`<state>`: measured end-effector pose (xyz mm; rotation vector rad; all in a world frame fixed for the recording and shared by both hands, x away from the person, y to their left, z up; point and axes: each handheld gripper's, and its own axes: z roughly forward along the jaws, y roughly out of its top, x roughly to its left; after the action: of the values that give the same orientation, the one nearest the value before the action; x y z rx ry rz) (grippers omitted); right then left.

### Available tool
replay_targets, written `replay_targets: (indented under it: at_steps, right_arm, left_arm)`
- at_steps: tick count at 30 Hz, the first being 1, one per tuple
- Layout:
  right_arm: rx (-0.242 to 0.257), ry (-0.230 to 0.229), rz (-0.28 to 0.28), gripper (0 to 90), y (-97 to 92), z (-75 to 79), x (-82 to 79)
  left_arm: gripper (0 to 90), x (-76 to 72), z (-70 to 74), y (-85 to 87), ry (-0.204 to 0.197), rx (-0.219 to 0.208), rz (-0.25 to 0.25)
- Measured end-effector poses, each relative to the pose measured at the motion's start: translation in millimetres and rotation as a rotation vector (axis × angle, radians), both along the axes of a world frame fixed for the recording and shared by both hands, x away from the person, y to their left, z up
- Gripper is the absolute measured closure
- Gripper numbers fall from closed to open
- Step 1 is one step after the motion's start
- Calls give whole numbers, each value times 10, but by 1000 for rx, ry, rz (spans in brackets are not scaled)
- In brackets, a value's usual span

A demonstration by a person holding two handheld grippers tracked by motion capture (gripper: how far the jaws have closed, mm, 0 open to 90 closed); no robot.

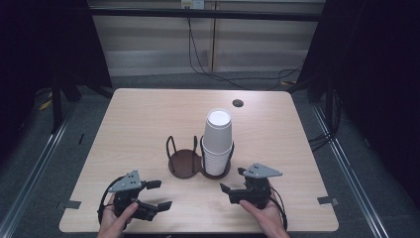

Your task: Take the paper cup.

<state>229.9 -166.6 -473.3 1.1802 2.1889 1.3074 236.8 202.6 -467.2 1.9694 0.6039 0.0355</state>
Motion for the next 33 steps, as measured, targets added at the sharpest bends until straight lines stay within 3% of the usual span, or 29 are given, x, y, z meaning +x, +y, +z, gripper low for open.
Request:
replay_targets:
  at_steps: [5,8,12,15,18,20,23,27,29,33]
  right_arm:
    - [18,-5,11,164,-40,35,-17]
    - [18,-4,14,171,-65,50,-17]
    - [-18,-11,36,243,-66,72,-7]
    - [2,-14,44,235,-71,116,-15]
    - [21,-14,66,223,-99,148,-27]
    - [29,-4,96,218,-119,168,-20]
    - [37,-1,103,208,-135,189,-13]
    - [69,19,127,223,-175,242,-5]
    - [47,20,134,225,-182,272,4]
    - [65,35,141,258,-193,337,6]
  left_arm:
    - [165,21,5,-4,8,1,-10]
    - [166,40,19,13,-10,13,2]
    - [167,63,21,34,1,20,4]
    - [163,48,33,58,-1,1,-20]
    - [162,31,43,74,-5,11,-28]
    - [161,22,44,76,3,31,-17]
    - [162,9,32,80,20,12,-11]
    - [163,23,40,74,11,12,-18]
    - [162,35,42,72,12,7,-16]
    - [164,49,48,53,11,19,-23]
